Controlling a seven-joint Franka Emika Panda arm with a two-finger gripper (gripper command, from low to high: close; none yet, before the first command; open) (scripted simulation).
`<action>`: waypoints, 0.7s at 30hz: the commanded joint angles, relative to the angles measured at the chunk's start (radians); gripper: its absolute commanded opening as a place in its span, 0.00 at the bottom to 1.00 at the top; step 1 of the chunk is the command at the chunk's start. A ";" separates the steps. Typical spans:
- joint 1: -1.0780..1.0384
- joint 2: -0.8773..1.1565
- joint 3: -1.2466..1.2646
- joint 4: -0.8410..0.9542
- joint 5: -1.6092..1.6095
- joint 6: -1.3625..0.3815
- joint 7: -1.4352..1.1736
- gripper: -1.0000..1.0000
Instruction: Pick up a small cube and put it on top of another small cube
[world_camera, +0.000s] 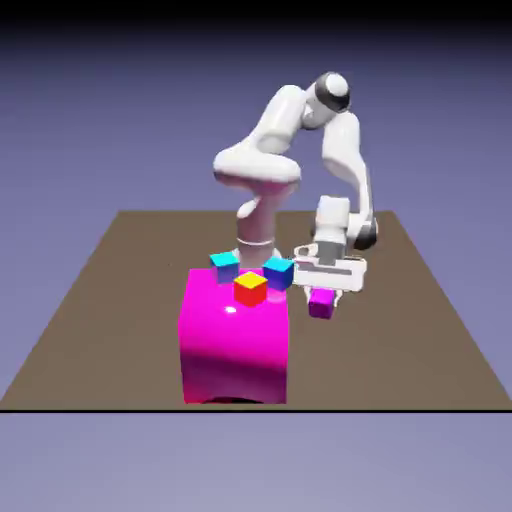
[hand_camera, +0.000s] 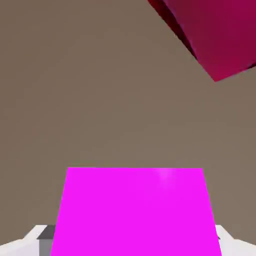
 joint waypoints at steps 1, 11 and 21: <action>-0.030 0.014 -0.028 0.023 -0.043 -0.041 0.033 0.00; -0.335 0.157 -0.313 0.259 -0.478 -0.443 0.362 0.00; -0.639 0.300 -0.597 0.494 -0.913 -0.846 0.692 0.00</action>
